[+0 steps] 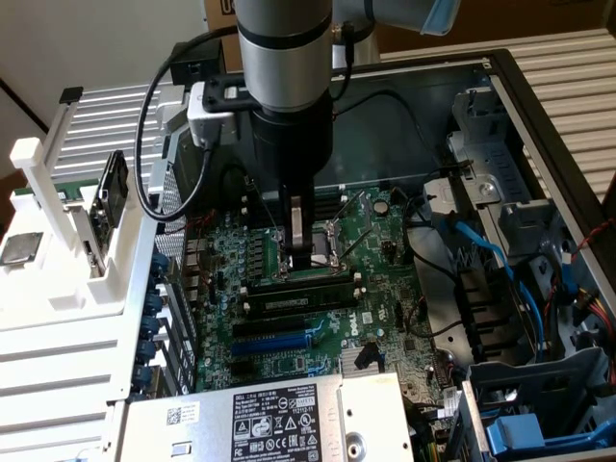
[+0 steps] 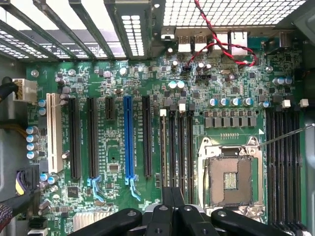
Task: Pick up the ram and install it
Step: 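Press down the ram until it locks into place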
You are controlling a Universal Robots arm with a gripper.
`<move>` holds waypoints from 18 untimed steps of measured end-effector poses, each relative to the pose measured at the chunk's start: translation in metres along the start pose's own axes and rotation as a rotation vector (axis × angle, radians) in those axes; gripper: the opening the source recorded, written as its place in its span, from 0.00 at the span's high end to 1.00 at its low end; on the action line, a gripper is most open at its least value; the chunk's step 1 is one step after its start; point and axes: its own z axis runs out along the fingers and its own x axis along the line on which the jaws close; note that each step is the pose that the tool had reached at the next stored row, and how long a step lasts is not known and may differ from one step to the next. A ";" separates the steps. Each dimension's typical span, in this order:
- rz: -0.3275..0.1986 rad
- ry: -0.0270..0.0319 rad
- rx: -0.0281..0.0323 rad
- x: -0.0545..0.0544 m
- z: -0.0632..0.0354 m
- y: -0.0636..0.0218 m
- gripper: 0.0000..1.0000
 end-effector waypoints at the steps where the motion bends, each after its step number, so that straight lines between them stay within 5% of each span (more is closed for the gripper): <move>1: 0.015 0.0000 0.0003 0.000 0.0000 0.0000 0.90; 18: 0.315 -0.0010 0.0079 0.000 0.0000 0.0000 0.90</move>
